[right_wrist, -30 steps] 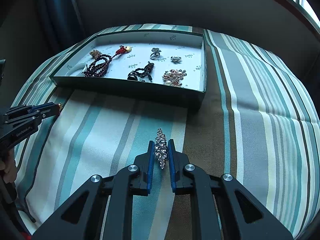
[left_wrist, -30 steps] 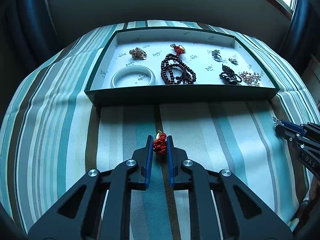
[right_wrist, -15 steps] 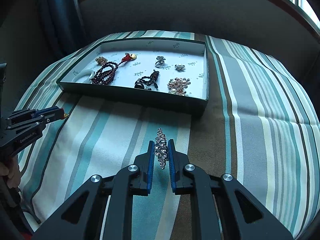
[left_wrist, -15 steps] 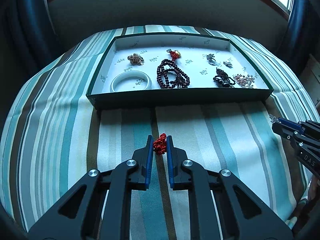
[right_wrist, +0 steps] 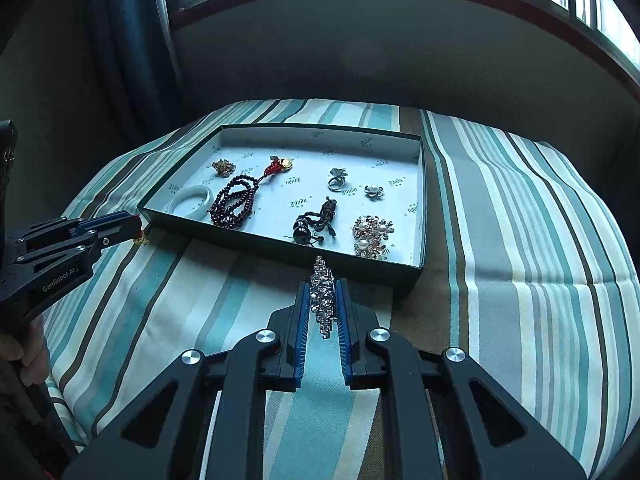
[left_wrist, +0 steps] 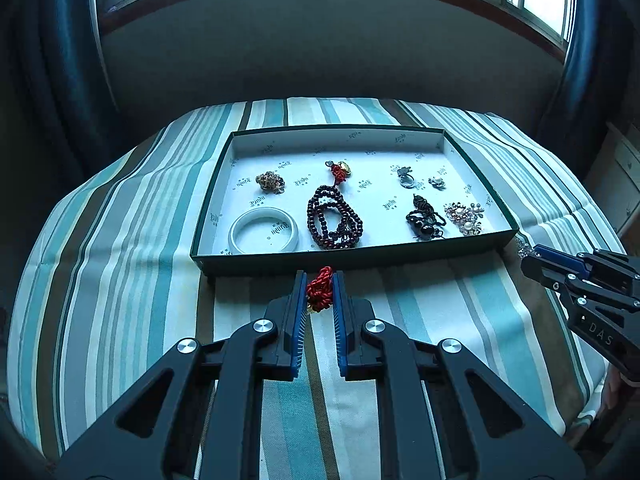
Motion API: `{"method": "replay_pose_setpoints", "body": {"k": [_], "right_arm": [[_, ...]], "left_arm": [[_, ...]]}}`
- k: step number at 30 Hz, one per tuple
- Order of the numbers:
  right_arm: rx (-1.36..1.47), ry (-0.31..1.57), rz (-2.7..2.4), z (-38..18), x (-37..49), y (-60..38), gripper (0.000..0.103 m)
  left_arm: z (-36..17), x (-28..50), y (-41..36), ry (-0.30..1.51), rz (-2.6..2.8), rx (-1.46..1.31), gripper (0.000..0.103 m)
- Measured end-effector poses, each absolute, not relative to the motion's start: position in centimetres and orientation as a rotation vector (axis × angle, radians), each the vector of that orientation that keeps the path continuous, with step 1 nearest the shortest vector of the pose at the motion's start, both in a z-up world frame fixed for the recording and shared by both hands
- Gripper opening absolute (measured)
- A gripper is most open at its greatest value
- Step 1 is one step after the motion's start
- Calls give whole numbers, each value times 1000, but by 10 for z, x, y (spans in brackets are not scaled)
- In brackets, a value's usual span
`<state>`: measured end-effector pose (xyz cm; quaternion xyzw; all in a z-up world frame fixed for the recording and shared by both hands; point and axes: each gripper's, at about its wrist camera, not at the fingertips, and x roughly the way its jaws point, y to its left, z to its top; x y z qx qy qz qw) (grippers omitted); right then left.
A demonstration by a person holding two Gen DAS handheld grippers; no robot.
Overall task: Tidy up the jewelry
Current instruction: 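Carry the red knot charm with the left gripper while the right gripper carries the rhinestone brooch over the box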
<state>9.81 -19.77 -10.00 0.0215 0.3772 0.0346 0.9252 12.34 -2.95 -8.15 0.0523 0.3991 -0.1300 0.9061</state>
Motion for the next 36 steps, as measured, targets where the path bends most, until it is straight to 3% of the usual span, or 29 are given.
{"method": "replay_pose_setpoints", "body": {"k": [17,36], "right_arm": [[24,695,78,-65,207,-196,14],[-25,852,101,-110,330,-177,14]], "left_arm": [[-49,224,-51,728,-276,126,12],[-121,348,-57,907,-175,188,12]]}}
